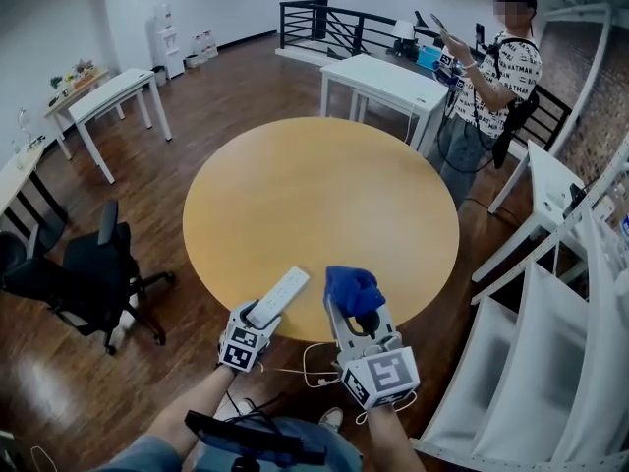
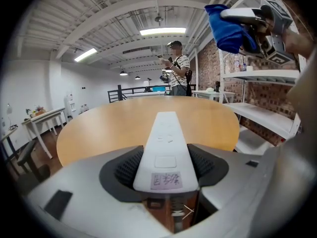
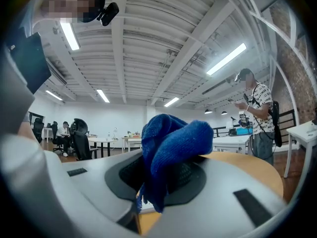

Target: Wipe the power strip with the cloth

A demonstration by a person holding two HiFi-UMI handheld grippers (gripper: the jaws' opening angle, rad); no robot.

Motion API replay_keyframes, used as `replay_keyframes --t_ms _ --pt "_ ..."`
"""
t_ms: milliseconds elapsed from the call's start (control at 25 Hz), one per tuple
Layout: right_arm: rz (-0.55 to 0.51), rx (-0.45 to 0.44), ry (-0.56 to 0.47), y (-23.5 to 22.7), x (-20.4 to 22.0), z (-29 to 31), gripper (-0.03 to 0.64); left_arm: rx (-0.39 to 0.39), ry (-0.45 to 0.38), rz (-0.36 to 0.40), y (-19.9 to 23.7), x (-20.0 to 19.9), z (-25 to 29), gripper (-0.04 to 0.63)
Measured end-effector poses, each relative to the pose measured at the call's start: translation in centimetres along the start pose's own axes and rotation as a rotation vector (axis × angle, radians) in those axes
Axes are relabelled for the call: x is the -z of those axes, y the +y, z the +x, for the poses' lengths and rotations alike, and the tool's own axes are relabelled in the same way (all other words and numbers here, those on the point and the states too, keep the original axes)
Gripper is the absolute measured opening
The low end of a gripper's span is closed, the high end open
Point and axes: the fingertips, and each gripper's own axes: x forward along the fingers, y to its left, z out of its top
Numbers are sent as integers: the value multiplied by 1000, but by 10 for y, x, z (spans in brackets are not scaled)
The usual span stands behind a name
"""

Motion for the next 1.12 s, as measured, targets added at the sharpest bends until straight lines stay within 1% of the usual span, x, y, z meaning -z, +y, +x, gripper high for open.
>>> replay_keyframes --t_ms 240,440,560,680,800,920,1000,1120 --pt "10 0 -3 1 -3 3 77 1 -4 24 3 -6 -6 285" --pt "11 -17 11 5 1 6 77 4 -42 29 5 -15 -9 287" --pt "7 -29 16 9 1 8 77 -17 -63 43 10 -28 -10 287" --pt "10 -31 8 10 -1 10 77 -41 -154 34 17 -62 -23 284" --pt "14 -34 5 12 -1 13 77 -48 -263 51 20 -105 -43 274" --pt "11 -44 -12 17 -5 16 77 -35 -398 79 10 -159 -78 194" --pt "11 -47 -19 18 -9 16 77 -17 -484 116 -2 -192 -102 143" --pt "9 -56 -27 20 -12 15 77 11 -579 152 -22 -229 -133 71"
